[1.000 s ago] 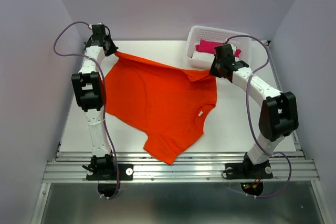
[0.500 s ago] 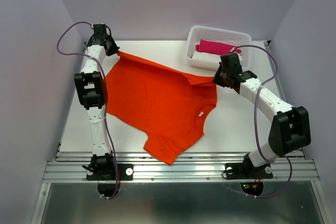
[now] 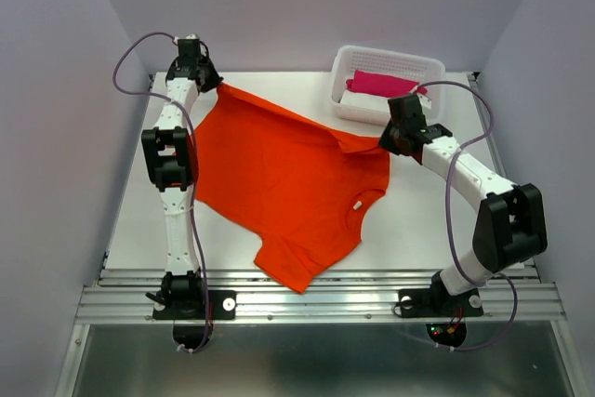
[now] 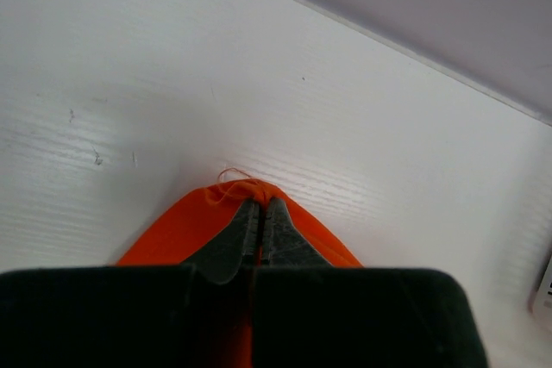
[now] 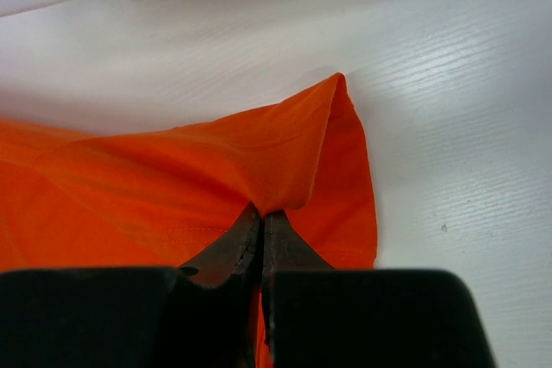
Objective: Roll the t-shirts
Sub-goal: Fold the T-shirt at the center of the board.
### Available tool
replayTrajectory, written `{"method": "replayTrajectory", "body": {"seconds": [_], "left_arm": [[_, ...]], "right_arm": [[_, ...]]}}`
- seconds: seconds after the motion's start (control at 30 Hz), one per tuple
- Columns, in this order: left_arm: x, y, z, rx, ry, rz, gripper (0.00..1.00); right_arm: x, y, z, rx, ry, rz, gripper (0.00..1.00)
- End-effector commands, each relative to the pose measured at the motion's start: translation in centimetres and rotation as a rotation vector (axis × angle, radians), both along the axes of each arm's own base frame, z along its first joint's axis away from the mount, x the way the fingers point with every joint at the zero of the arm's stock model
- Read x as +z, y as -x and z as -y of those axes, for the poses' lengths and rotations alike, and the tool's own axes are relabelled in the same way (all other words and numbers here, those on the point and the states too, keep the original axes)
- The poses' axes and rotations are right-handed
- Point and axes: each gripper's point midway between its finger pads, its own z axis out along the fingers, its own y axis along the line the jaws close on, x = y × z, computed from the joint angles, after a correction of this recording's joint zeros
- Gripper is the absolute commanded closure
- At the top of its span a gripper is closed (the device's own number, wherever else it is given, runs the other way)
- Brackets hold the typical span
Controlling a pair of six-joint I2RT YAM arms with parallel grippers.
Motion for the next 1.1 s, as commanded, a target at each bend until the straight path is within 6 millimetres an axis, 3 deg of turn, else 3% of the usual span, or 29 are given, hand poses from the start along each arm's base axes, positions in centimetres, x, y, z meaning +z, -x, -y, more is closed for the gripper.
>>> {"method": "replayTrajectory", "body": {"seconds": [0.0, 0.23, 0.33, 0.6, 0.83, 1.07], "left_arm": [[3.2, -1.4, -1.4, 0.027, -0.011, 0.092, 1.00], [3.0, -0.1, -2.3, 0.025, -0.054, 0.062, 1.00], [2.4, 0.6, -2.9, 0.029, -0.062, 0.035, 1.00], [2.2, 2.3, -4.5, 0.048, -0.119, -0.015, 1.00], [1.6, 3.5, -5.6, 0.068, -0.128, -0.055, 1.00], [1.8, 4.5, -6.1, 0.085, -0.137, -0.073, 1.00]], "right_arm": [[1.7, -0.7, 0.3, -0.014, -0.009, 0.040, 0.99], [-0.3, 2.8, -1.3, 0.054, -0.101, -0.031, 0.99], [-0.3, 3.7, -1.6, 0.059, -0.113, -0.040, 0.99], [-0.8, 6.8, -4.7, 0.123, -0.127, -0.067, 0.99], [-1.1, 8.7, -6.2, 0.124, -0.136, -0.067, 0.99], [-1.6, 10.0, -6.4, 0.096, -0.142, -0.071, 0.99]]}}
